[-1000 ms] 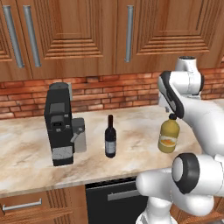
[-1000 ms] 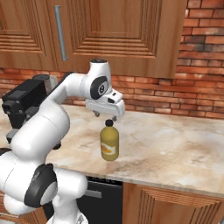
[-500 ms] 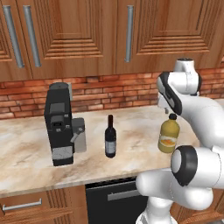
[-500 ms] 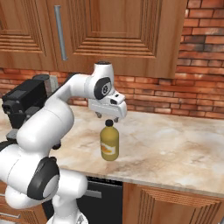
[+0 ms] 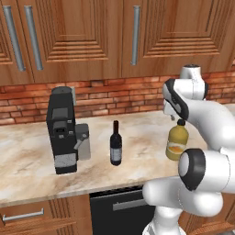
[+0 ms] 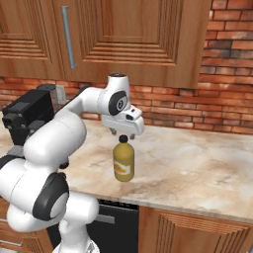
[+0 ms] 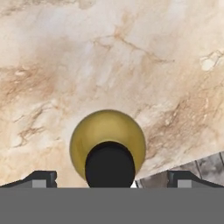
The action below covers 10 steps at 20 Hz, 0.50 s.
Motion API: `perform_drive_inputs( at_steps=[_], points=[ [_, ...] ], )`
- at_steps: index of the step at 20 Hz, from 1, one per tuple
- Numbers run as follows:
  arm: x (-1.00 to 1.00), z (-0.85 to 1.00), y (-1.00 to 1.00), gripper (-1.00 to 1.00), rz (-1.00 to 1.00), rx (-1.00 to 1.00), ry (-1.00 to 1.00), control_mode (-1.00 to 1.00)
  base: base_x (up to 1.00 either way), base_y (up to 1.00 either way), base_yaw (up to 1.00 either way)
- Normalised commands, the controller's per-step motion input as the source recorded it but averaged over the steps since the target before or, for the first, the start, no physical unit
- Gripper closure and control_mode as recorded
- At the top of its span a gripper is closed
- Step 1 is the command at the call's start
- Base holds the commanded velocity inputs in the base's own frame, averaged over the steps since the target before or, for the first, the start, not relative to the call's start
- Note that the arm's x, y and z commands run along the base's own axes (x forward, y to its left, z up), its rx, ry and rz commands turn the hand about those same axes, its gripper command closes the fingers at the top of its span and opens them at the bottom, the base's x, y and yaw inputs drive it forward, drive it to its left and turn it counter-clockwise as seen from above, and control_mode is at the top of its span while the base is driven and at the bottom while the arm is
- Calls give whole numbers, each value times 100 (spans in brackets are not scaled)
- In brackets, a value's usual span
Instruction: There is a wine glass and glass cup on the dining counter. Place the wine bottle next to the wine glass and the juice bottle next to the glass cup.
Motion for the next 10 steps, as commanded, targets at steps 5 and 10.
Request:
perform_drive_inputs(
  at_steps=[5,10],
  points=[
    [10,-7,-1,-100,0,0,0,-100,0,0,0],
    [-1,-4,0,-100,0,0,-1,-100,0,0,0]
  ],
)
